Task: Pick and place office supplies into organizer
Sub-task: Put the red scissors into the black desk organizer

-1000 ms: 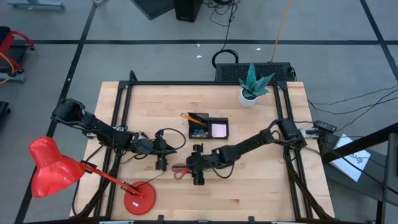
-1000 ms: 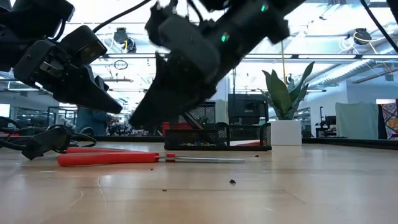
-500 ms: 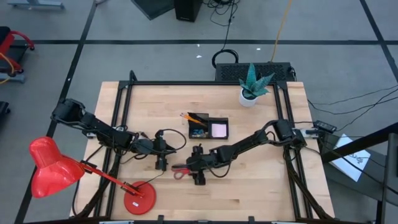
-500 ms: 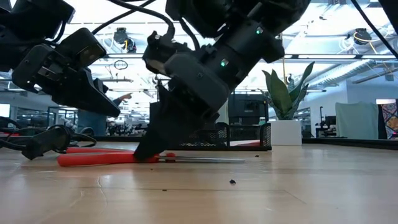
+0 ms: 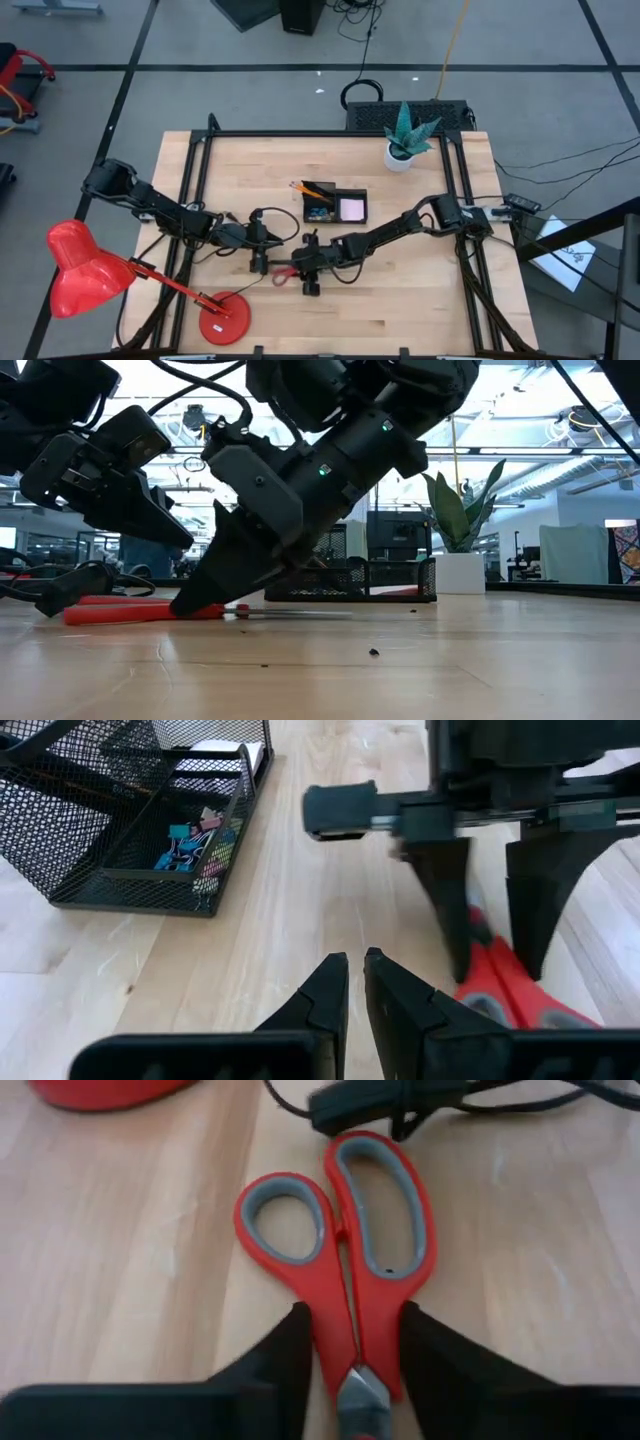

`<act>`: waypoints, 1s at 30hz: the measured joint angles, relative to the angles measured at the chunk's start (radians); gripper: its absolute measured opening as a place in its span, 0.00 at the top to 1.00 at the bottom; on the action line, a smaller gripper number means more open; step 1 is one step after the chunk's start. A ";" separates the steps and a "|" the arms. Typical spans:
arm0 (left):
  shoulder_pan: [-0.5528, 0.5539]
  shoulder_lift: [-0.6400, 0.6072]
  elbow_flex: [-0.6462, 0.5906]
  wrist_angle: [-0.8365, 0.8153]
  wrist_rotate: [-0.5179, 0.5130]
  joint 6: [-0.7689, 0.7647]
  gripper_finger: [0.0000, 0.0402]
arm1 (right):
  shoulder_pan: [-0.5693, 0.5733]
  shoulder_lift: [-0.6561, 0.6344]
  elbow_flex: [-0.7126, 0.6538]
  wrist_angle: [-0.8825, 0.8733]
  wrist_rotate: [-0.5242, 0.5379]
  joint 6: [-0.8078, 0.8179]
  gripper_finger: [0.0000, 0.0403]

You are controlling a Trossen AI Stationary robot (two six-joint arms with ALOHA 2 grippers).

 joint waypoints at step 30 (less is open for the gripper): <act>0.000 0.000 0.000 -0.022 0.007 -0.023 0.88 | 0.034 -0.191 -0.006 -0.038 0.014 -0.120 0.99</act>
